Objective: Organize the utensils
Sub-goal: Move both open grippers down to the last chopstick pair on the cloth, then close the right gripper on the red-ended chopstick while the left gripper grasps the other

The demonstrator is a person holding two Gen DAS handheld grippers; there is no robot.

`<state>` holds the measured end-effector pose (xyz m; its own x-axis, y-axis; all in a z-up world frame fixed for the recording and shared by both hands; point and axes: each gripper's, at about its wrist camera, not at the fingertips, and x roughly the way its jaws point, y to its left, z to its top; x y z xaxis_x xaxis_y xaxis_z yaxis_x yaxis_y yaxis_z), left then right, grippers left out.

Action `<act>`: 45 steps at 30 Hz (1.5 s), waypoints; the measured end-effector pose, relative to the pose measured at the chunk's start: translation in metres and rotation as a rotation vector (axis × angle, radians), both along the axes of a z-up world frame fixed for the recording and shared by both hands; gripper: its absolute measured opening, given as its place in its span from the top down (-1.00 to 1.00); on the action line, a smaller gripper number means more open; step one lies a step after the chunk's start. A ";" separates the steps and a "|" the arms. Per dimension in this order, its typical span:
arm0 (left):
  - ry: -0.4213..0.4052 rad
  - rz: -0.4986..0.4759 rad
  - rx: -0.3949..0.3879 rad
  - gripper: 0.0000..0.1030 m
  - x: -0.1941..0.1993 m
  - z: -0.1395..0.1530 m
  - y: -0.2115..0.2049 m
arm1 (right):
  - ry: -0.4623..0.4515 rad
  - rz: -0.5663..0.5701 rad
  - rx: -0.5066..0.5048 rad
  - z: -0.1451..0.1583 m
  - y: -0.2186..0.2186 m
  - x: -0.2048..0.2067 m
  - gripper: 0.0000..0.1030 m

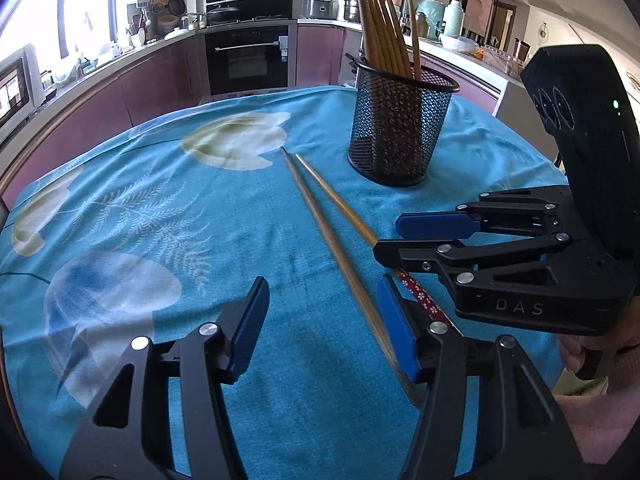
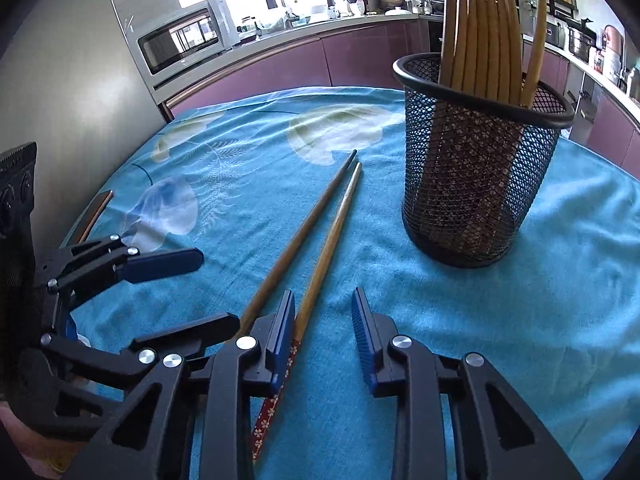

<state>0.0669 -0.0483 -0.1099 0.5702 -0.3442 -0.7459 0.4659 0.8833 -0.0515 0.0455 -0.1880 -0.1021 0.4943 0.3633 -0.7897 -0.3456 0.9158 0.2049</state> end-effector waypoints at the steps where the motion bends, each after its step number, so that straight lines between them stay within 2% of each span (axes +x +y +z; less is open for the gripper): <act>1: 0.005 -0.004 0.004 0.09 0.001 -0.001 -0.001 | 0.003 -0.003 0.006 0.000 -0.002 0.000 0.53; 7: 0.055 -0.002 -0.021 0.40 0.007 -0.010 -0.009 | 0.020 -0.016 0.028 -0.001 -0.010 -0.001 0.66; 13: 0.074 0.000 -0.045 0.77 0.003 -0.012 -0.013 | 0.014 -0.016 0.016 0.000 -0.008 0.002 0.66; 20: 0.075 0.023 -0.044 0.79 -0.006 -0.012 -0.009 | -0.009 -0.007 -0.022 -0.002 0.000 0.015 0.66; 28: 0.100 0.040 -0.046 0.82 -0.015 -0.010 -0.002 | 0.008 -0.026 0.008 -0.003 -0.010 0.014 0.84; 30: 0.101 0.029 -0.046 0.79 -0.017 -0.009 -0.001 | 0.018 -0.027 0.019 -0.002 -0.014 0.011 0.85; 31: 0.094 0.025 -0.044 0.69 -0.016 -0.007 -0.002 | 0.022 -0.026 0.020 -0.002 -0.015 0.010 0.85; 32: 0.083 0.026 -0.037 0.54 -0.014 -0.006 -0.003 | 0.023 -0.026 0.020 -0.001 -0.016 0.009 0.85; 33: 0.074 0.030 -0.032 0.53 -0.013 -0.004 -0.003 | 0.023 -0.025 0.019 -0.001 -0.016 0.008 0.85; 39: 0.046 0.042 -0.008 0.52 0.010 -0.001 -0.012 | 0.002 -0.032 -0.021 -0.001 -0.012 0.013 0.80; 45: 0.060 0.040 0.006 0.52 0.028 -0.006 -0.020 | -0.015 -0.023 -0.049 -0.002 -0.007 0.022 0.80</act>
